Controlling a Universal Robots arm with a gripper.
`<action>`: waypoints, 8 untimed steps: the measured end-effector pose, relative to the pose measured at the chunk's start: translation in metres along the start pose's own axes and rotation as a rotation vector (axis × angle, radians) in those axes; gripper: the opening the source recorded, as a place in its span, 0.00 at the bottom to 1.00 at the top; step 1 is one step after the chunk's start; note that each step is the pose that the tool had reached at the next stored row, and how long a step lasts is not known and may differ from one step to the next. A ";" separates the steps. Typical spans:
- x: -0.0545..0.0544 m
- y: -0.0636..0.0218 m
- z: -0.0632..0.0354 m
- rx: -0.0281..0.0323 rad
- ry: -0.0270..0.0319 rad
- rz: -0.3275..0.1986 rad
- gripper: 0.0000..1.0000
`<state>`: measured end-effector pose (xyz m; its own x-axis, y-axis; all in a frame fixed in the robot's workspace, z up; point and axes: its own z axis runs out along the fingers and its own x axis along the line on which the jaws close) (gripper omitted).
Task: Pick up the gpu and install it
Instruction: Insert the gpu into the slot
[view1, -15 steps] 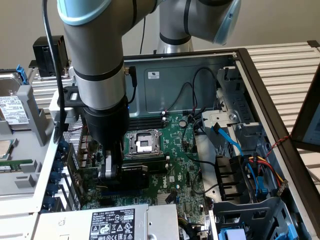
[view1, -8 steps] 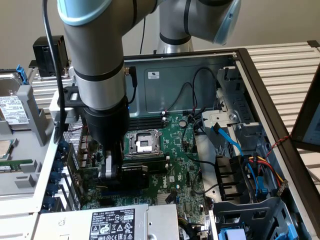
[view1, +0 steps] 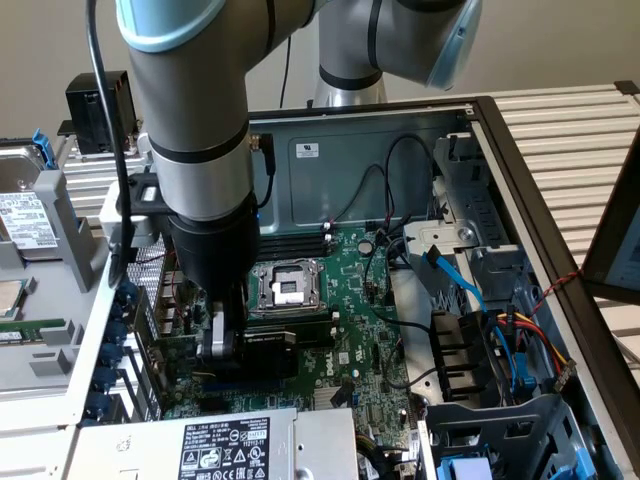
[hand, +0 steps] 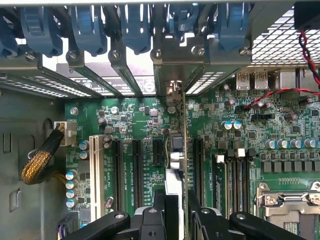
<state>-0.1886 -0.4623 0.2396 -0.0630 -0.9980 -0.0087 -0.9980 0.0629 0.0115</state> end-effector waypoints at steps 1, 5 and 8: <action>0.000 0.0000 0.0000 0.0000 0.0000 0.000 0.28; 0.000 -0.0001 0.0000 -0.0002 0.0001 0.000 0.28; 0.000 -0.0005 0.0001 -0.0001 0.0000 0.000 0.28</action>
<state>-0.1881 -0.4625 0.2395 -0.0630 -0.9980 -0.0087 -0.9980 0.0629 0.0116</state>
